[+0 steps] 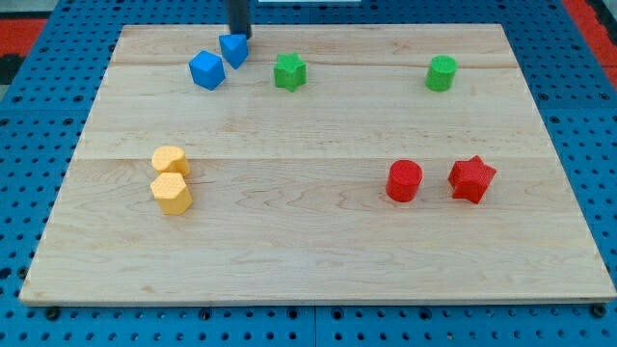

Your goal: Slide the blue triangle closer to the blue cube

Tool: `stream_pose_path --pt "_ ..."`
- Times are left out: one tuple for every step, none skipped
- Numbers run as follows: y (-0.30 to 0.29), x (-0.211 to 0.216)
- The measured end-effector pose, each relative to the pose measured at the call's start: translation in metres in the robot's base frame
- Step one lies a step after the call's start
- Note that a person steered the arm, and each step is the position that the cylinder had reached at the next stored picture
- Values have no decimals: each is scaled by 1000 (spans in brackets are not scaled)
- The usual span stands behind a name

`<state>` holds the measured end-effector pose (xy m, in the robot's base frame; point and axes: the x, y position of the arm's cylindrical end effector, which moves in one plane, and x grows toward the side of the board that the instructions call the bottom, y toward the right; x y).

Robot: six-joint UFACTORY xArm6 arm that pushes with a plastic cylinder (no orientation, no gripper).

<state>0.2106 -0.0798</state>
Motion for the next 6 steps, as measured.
stream_pose_path --pt "46 0" --pt "47 2" --pt "39 4" --pt "37 4" --pt "33 13" --pt "27 14"
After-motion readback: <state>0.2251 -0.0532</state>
